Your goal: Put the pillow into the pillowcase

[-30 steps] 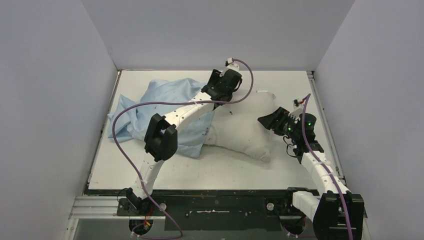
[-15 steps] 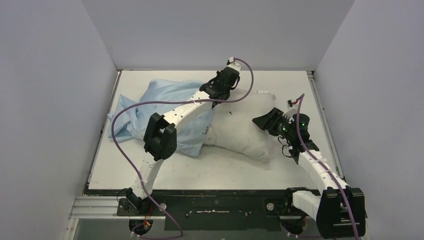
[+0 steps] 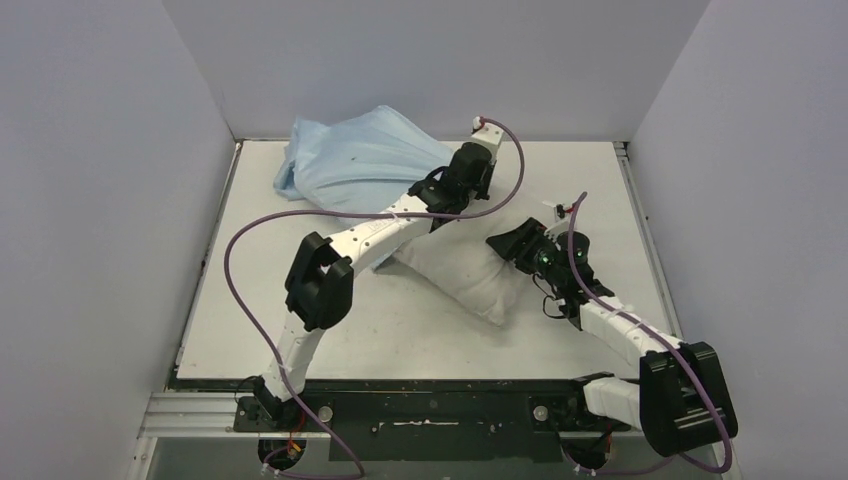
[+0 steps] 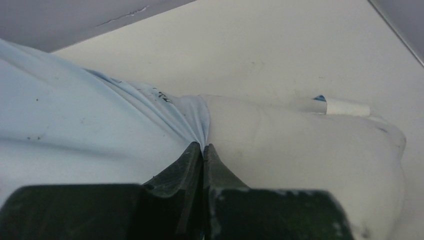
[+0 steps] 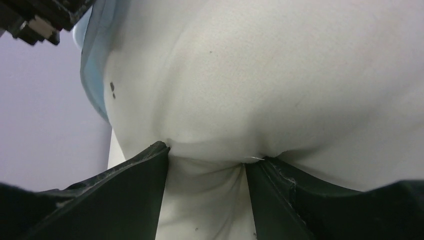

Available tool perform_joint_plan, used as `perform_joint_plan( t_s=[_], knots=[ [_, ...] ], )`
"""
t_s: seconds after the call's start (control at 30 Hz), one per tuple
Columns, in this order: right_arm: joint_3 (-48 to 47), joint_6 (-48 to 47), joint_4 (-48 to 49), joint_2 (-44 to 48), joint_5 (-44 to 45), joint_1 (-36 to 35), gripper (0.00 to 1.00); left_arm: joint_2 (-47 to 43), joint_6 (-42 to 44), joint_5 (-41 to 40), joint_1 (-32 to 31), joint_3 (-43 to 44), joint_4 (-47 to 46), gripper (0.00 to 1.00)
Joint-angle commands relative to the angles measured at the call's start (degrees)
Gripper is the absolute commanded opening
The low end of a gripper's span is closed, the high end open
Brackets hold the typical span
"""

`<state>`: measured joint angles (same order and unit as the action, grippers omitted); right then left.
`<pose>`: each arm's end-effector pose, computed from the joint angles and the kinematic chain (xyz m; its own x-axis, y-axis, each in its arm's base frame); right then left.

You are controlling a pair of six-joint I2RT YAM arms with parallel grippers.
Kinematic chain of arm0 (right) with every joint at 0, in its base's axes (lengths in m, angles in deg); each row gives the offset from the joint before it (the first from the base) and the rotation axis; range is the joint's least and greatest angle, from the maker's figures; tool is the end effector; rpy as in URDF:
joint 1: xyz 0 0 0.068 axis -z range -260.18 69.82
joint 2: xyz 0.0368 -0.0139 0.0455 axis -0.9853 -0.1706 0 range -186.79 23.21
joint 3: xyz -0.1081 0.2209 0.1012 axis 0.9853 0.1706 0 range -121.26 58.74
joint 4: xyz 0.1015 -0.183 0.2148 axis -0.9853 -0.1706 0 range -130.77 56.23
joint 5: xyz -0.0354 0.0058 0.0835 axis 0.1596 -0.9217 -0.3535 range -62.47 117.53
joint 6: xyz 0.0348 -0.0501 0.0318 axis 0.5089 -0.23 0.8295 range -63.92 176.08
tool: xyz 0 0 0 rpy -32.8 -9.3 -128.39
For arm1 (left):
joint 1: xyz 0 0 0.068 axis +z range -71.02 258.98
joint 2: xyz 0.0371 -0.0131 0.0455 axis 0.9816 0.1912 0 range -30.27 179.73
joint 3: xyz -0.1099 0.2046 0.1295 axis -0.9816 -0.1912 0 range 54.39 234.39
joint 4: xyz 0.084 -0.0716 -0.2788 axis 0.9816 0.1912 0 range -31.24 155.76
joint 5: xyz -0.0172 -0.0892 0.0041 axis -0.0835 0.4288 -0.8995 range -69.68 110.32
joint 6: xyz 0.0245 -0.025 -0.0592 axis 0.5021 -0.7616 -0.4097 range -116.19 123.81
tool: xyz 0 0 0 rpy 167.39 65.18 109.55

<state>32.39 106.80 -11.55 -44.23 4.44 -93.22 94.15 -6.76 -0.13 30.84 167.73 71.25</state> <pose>0.2819 0.0877 0.1677 -0.6400 0.5827 -0.5009 -0.1164 0.5709 0.8127 0.3965 -0.4135 0.2790 -0.3511 0.1344 -0.9266 0.4270 0.9037 -0.0307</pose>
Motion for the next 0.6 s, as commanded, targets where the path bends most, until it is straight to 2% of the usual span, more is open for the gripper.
perform_joint_plan(
  t_s=[0.0,0.07,0.23,0.37,0.47,0.57],
  knots=[
    [-0.5,0.2,8.0,-0.6,3.1,-1.8,0.57,-2.4,-5.7,9.8,-0.1,1.0,-6.5,0.00],
    [-0.7,-2.1,5.2,0.5,3.7,-1.8,0.58,-2.8,-5.5,9.8,0.8,1.2,-4.7,0.01],
    [-4.4,-8.9,-7.3,6.4,5.6,-1.8,0.70,-6.0,-3.5,10.7,3.0,2.6,2.5,0.28],
    [-9.4,-14.9,-17.5,10.4,6.3,-2.4,0.78,-9.9,-1.0,13.6,5.5,3.5,8.2,0.46],
    [-13.3,-18.9,-23.7,12.1,7.4,-3.7,0.81,-13.4,-1.3,17.5,8.3,2.1,10.4,0.53],
    [-17.5,-22.8,-27.8,11.9,8.3,-6.4,0.82,-17.0,-2.9,21.8,11.7,-0.9,11.3,0.55]
  ],
)
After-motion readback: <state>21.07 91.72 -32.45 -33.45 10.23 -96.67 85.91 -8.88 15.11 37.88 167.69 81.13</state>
